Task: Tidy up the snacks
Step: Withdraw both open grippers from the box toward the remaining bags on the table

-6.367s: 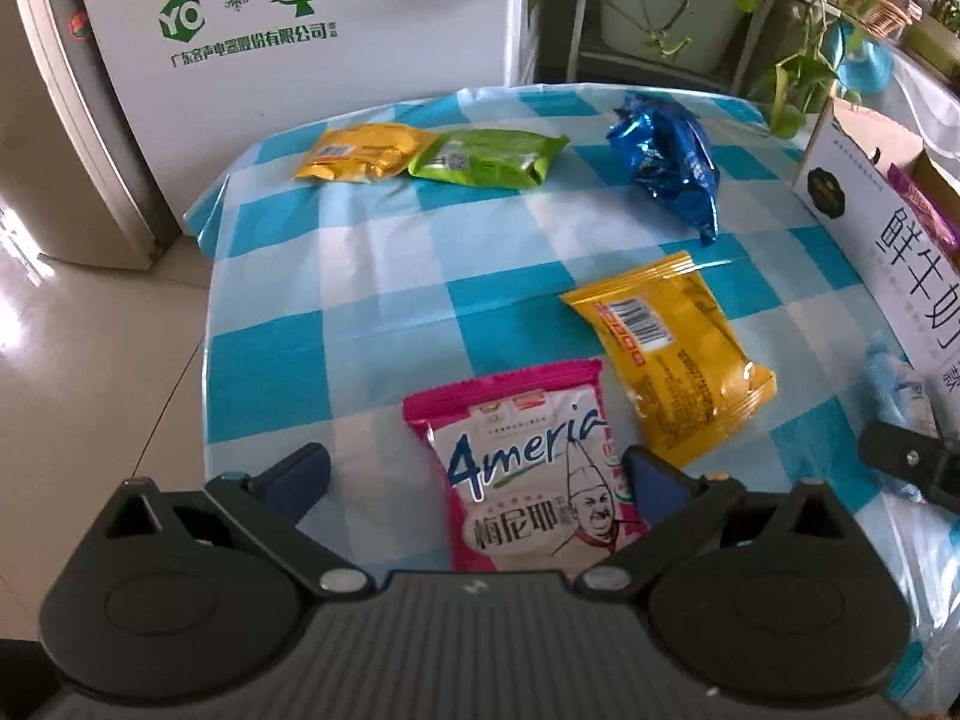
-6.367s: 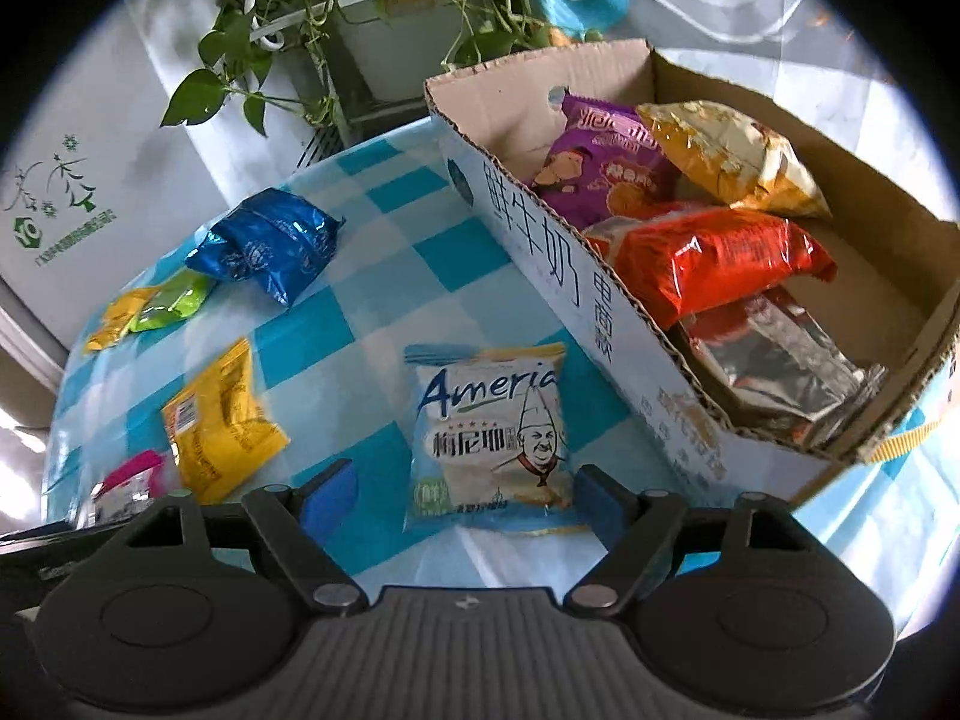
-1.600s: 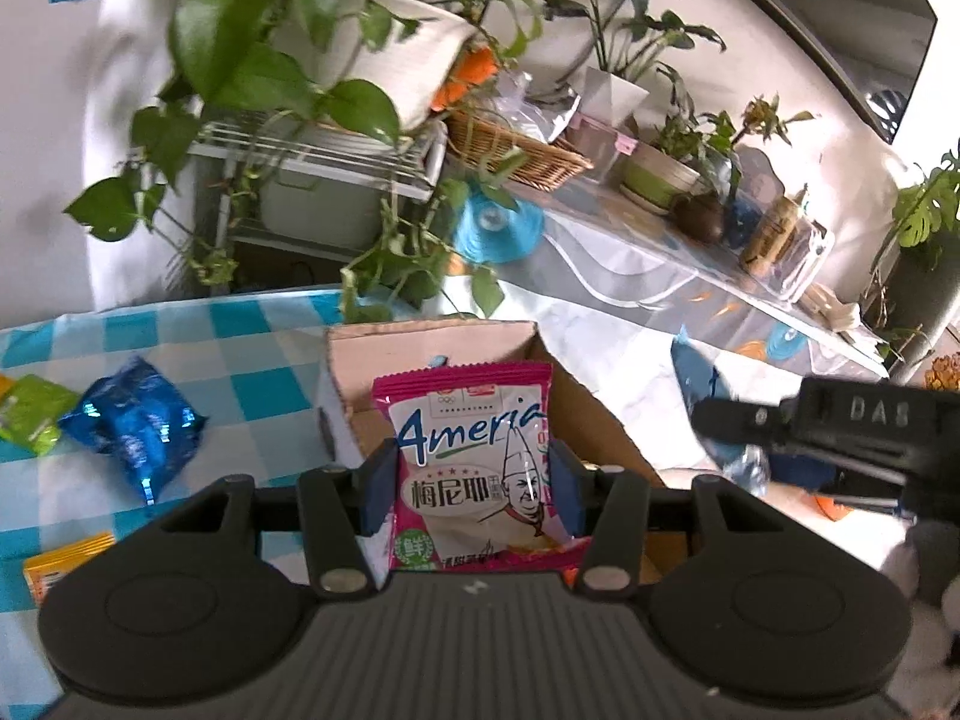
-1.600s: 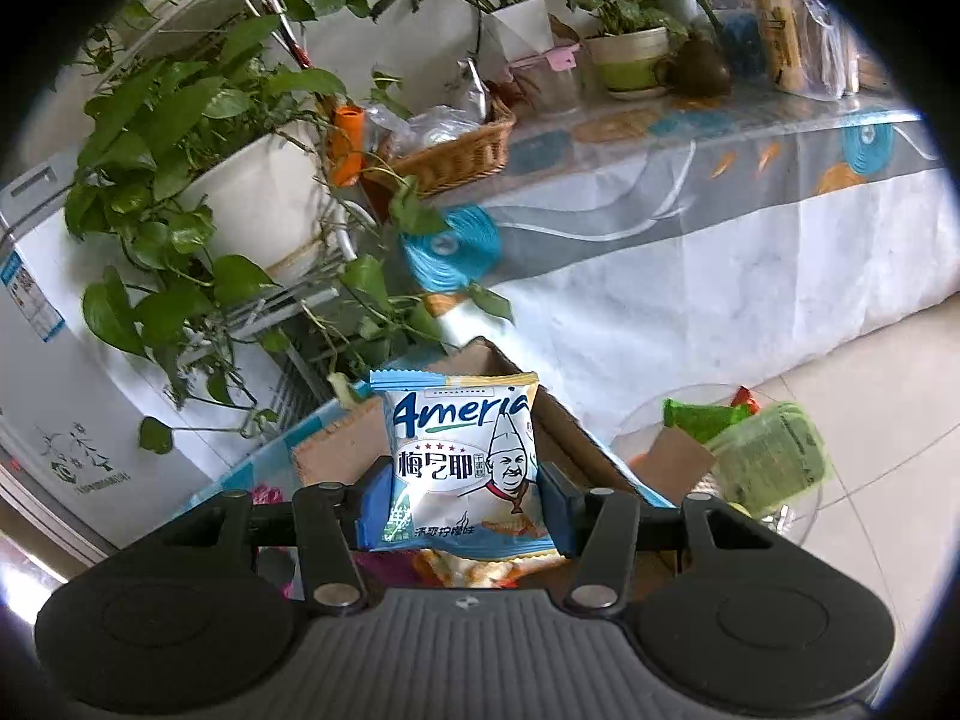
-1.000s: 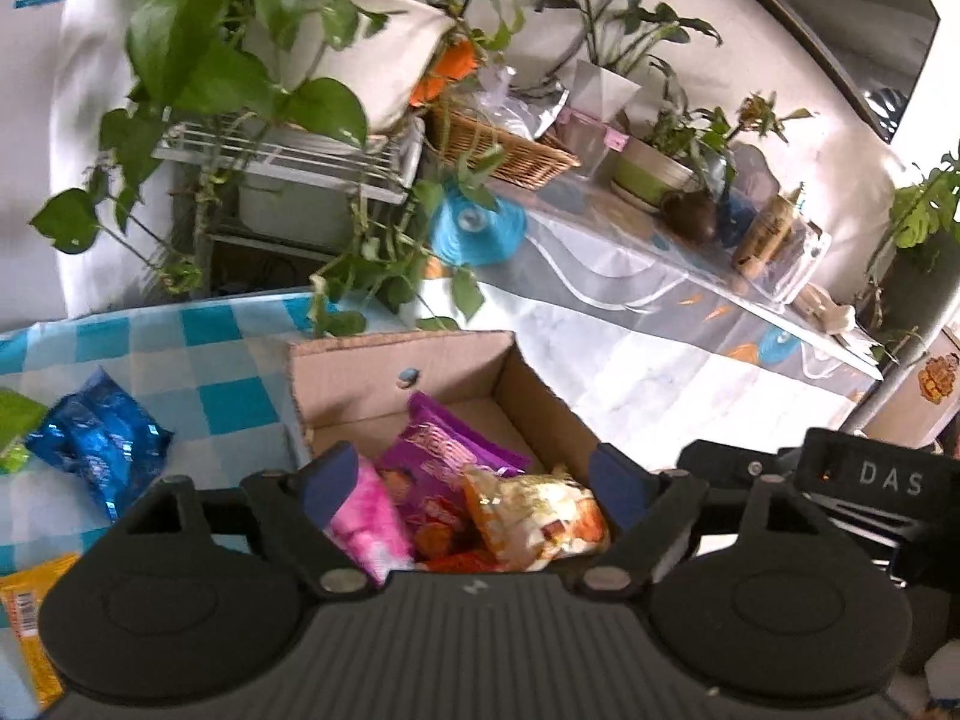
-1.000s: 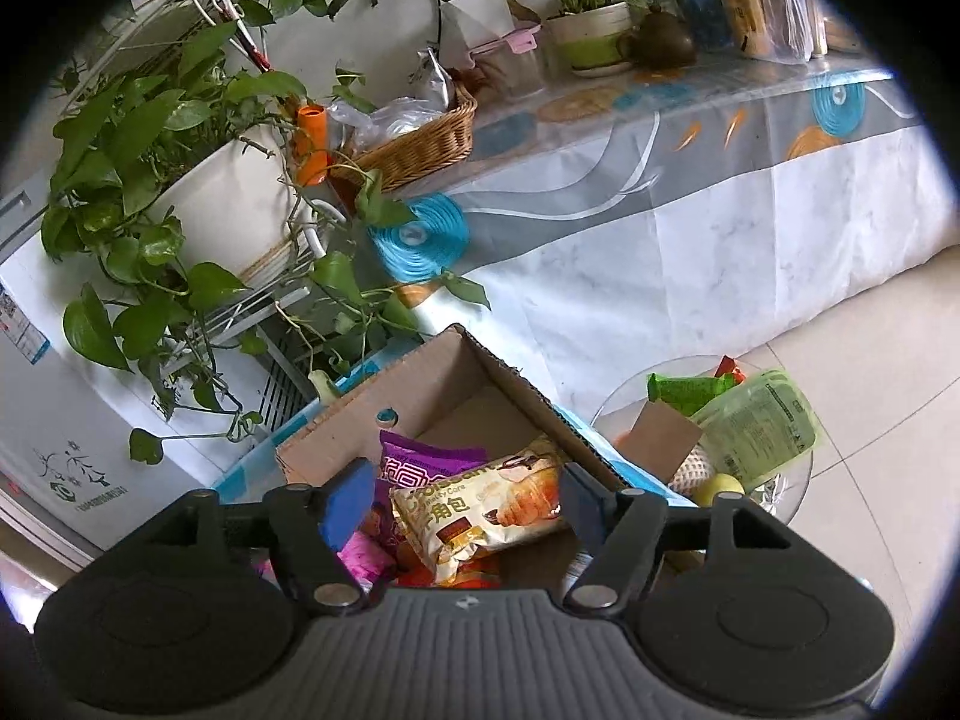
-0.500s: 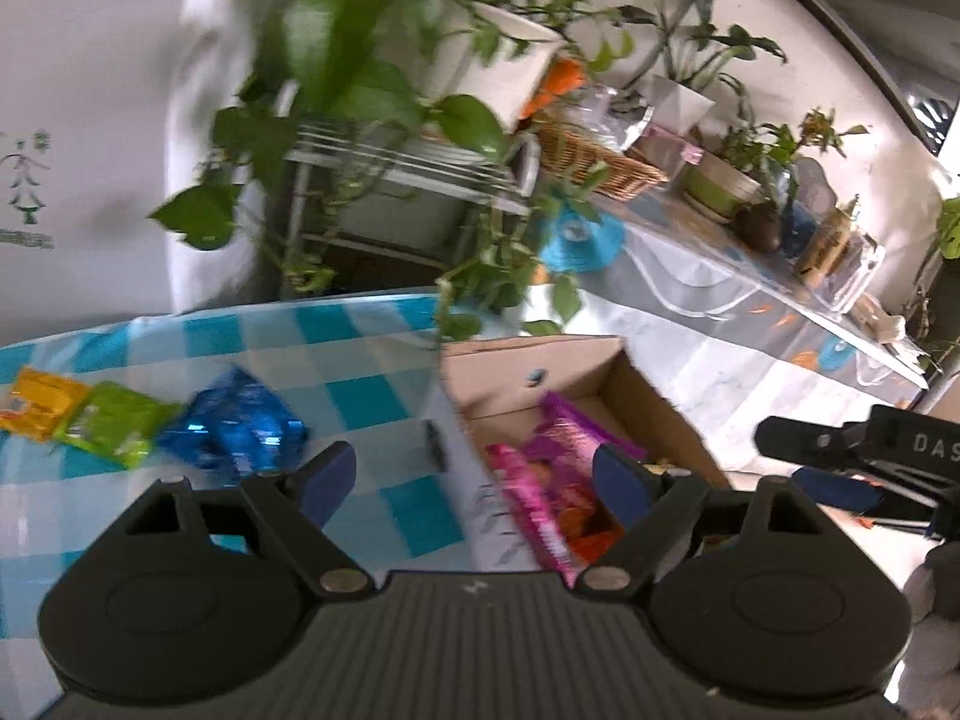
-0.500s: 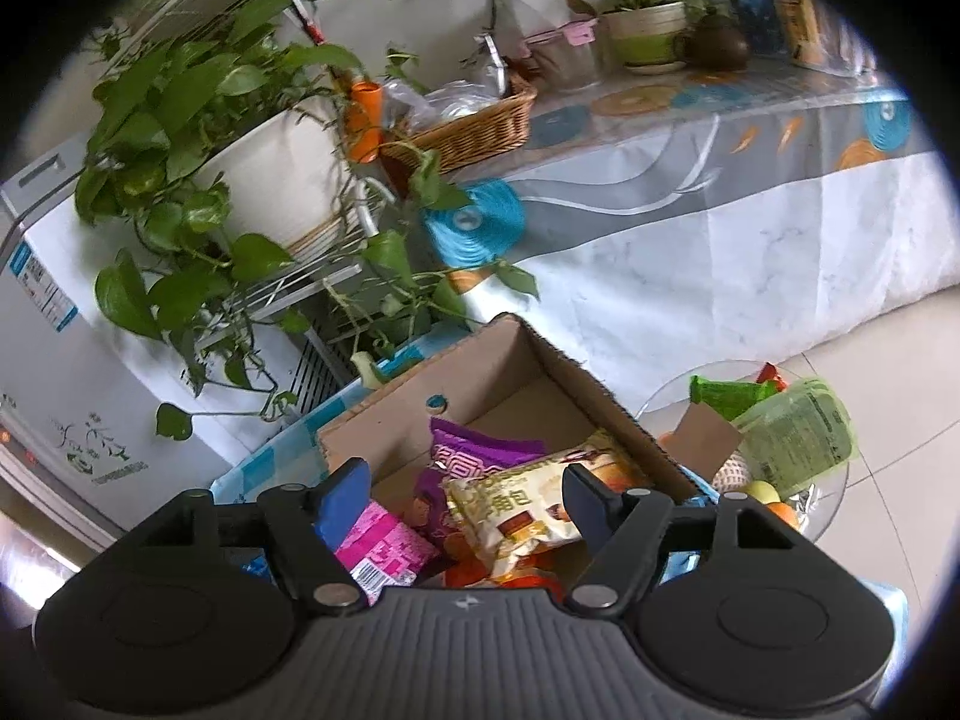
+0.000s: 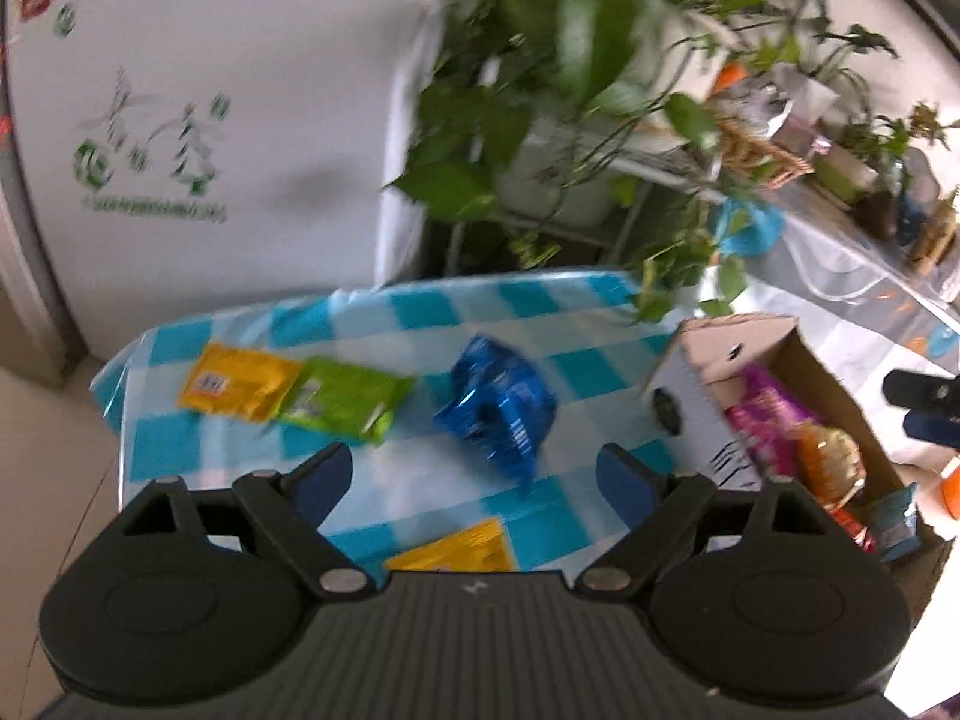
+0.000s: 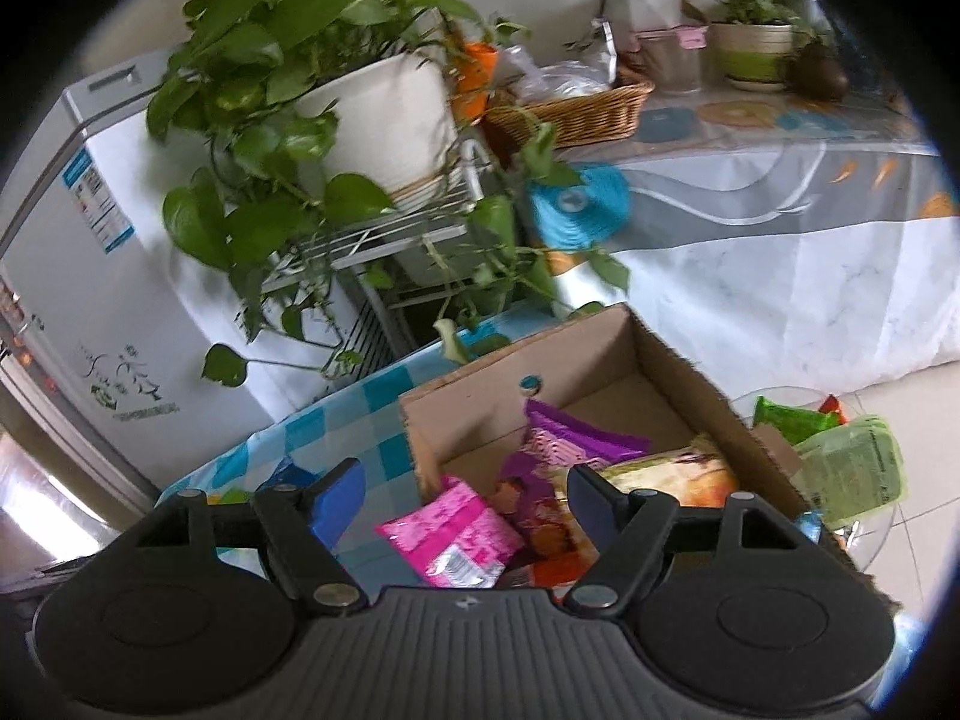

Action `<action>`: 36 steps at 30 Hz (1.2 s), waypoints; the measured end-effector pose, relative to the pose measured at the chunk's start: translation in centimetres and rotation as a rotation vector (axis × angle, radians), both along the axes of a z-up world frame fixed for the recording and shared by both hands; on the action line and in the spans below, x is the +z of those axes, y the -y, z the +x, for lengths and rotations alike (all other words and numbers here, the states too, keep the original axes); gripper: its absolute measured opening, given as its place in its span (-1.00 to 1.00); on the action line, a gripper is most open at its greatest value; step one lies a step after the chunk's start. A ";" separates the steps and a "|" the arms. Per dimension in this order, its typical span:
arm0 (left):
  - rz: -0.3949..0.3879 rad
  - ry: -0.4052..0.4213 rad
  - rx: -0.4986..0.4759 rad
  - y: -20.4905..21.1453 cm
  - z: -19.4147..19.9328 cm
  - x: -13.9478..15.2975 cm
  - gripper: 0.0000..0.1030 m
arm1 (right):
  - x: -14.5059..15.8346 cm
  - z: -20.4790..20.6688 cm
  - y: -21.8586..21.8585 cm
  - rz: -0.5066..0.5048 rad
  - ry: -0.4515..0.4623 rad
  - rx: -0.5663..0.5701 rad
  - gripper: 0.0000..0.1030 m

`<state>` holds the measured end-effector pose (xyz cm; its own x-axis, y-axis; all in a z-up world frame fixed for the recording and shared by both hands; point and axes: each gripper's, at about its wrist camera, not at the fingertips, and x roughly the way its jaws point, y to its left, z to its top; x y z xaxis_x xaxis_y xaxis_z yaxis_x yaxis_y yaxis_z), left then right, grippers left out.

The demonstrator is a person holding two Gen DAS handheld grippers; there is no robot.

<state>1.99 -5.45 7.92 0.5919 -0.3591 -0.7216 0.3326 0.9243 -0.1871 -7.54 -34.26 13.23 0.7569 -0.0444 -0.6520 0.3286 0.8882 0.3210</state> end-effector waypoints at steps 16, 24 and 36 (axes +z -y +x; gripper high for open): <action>0.076 -0.168 -0.001 2.4 -0.7 -6.0 0.72 | -1.0 3.2 -4.1 -0.016 -0.037 0.088 0.56; 0.157 -0.169 0.029 3.3 -1.0 -7.7 0.68 | -1.6 5.5 -5.9 -0.031 -0.030 0.184 0.56; 0.127 -0.150 0.088 0.4 -0.1 -7.8 0.20 | -3.5 10.1 -8.7 -0.051 -0.006 0.382 0.62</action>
<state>1.87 -5.83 0.17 0.4997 -0.2112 -0.8400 0.2263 0.9680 -0.1087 2.52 -25.58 9.76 0.7212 0.2074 -0.6609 -0.0271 0.9618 0.2723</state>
